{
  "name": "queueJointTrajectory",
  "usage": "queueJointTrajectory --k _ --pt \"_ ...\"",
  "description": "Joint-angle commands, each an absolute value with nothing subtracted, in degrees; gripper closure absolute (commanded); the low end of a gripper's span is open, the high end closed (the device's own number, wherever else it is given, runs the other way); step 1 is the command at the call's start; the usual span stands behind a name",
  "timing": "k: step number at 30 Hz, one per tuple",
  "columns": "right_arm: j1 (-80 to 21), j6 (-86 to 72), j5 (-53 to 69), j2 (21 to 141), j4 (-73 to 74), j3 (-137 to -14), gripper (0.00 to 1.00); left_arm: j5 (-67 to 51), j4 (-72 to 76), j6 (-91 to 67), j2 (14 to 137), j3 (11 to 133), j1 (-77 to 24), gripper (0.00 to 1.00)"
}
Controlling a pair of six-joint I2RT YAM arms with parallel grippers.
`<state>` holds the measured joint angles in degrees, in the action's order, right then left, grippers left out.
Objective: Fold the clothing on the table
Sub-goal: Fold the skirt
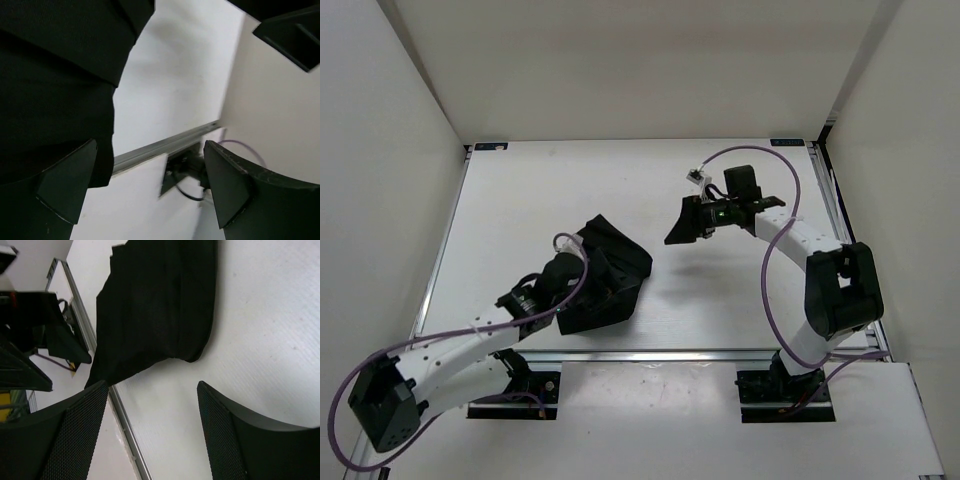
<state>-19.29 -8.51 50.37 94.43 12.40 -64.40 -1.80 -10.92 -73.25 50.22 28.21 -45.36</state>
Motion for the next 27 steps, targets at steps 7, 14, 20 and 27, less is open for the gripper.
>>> queueJointTrajectory --k 7,14,20,27 --pt "-19.2 -5.5 52.0 93.3 14.2 -64.0 0.22 2.0 -33.7 -56.6 62.7 51.0 -50.0 0.01" --pt "-18.1 -2.9 55.3 93.2 15.4 -64.0 0.23 7.5 -51.8 -47.6 66.5 60.6 -49.1 0.01" --pt "-21.4 -3.4 60.9 92.9 14.6 -62.3 0.21 0.2 -43.5 -47.6 55.1 53.1 -32.1 0.02" --pt "-25.0 -10.2 59.5 93.3 14.8 -64.6 0.19 -0.1 -39.3 -40.3 45.1 47.5 -15.7 0.02"
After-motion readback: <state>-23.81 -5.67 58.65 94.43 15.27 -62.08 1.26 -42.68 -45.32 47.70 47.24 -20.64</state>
